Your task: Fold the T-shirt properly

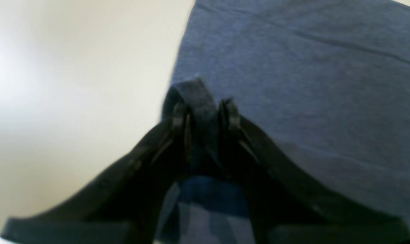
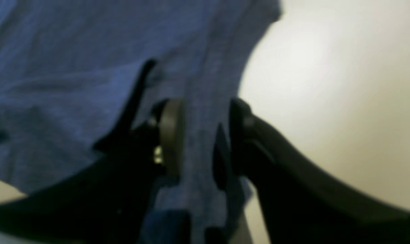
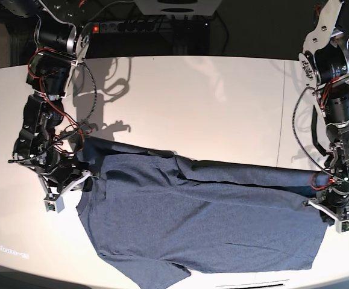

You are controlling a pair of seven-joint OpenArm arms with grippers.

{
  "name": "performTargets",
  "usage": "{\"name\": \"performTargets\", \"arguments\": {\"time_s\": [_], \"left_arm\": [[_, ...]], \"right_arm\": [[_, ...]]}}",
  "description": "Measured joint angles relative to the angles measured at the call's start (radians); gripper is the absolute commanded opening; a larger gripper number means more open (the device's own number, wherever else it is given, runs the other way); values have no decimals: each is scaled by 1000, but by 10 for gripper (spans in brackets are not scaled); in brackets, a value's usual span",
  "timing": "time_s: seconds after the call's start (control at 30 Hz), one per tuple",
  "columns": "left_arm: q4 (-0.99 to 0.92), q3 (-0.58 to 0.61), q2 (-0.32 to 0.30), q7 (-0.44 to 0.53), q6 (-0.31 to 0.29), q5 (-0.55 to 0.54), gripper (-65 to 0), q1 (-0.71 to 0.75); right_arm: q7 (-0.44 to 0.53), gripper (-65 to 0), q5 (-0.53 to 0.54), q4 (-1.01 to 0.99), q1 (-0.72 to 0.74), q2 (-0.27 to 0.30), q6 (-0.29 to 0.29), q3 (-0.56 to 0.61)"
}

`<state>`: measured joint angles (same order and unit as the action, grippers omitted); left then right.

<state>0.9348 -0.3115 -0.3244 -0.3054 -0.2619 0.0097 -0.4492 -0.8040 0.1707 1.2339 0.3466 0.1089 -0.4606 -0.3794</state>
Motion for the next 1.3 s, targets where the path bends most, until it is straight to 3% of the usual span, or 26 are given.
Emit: {"name": "performTargets", "arguments": {"time_s": [0.17,0.7,0.9,1.1,1.3], "left_arm": [[0,0,-40,26,-15,-105,-482,-1],[0,1,-32,21,-31,-109,-482,0],[0,0,8,-29,-26,-116,-482,0],[0,0,11,-57,-26,-187,-482,0],[0,0,11,67,-26,-187,-482,0]], "right_arm": [[0,-424,41,0,0,-2,0,0],[0,-424,45,0,0,-1,0,0],[0,-424,45,0,0,-1,0,0],[-5,-424,46,0,0,-1,0,0],[-8,-425,45,0,0,-1,0,0]]}}
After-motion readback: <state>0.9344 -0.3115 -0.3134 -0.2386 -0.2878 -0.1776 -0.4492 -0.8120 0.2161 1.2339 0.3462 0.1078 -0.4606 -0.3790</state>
